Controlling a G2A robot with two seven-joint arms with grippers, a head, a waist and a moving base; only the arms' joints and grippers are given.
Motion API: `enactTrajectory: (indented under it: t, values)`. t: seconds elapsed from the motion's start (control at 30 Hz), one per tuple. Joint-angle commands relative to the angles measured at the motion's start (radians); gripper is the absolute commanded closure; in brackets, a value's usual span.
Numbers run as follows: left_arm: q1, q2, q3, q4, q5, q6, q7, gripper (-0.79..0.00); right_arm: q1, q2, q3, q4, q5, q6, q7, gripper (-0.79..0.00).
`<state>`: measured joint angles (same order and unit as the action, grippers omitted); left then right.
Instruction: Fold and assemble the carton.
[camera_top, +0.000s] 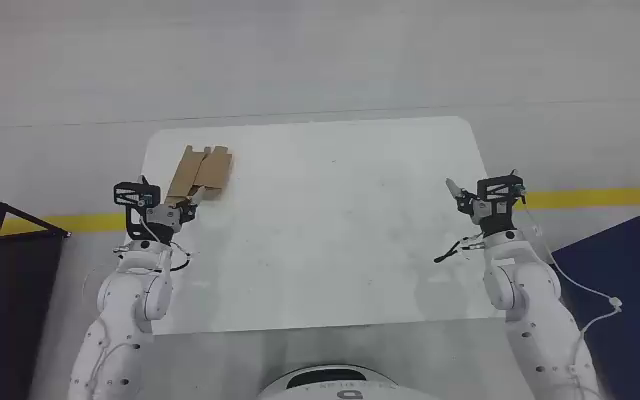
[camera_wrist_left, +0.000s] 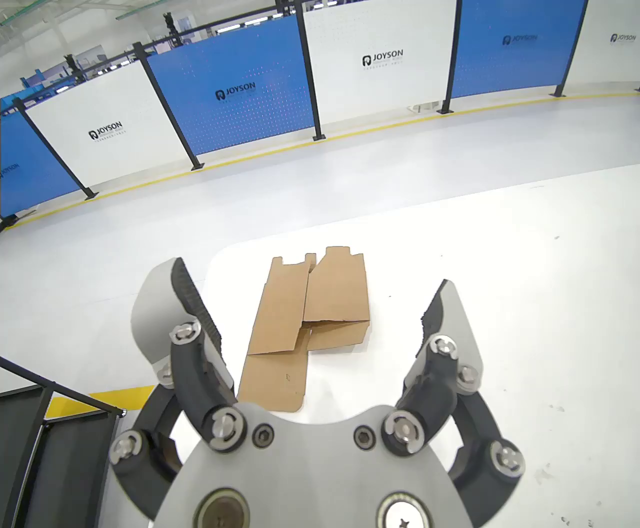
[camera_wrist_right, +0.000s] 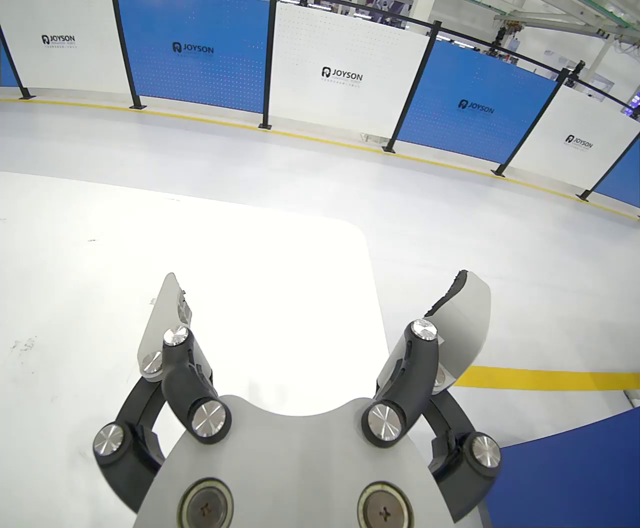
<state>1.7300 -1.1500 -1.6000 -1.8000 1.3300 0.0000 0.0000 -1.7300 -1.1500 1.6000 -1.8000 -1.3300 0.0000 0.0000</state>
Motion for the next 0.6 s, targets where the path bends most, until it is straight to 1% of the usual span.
enactTrajectory:
  t: [0.0,0.37,0.4,0.47,0.5,0.57]
  values:
    - [0.0,0.0,0.0,0.0,0.0,0.0,0.0,-0.784,0.0,0.0,0.0,0.0,0.0,0.0,0.0,-0.784]
    - [0.0,0.0,0.0,0.0,0.0,0.0,0.0,-0.784,0.0,0.0,0.0,0.0,0.0,0.0,0.0,-0.784]
    - [-0.003,0.0,-0.006,0.0,0.006,0.007,0.004,-0.785,0.0,0.0,0.0,0.0,0.0,0.0,0.0,-0.785]
    - [0.005,0.001,-0.048,0.009,0.041,0.065,0.033,-0.785,0.0,0.0,0.0,0.0,0.0,0.0,0.0,-0.785]
    - [0.016,0.002,-0.069,0.012,0.074,0.092,0.048,-0.785,0.0,0.0,0.0,0.0,0.0,0.0,0.0,-0.785]
    - [0.046,0.006,-0.104,0.009,0.147,0.111,0.087,-0.785,0.0,0.0,0.0,0.0,0.0,0.0,0.0,-0.785]
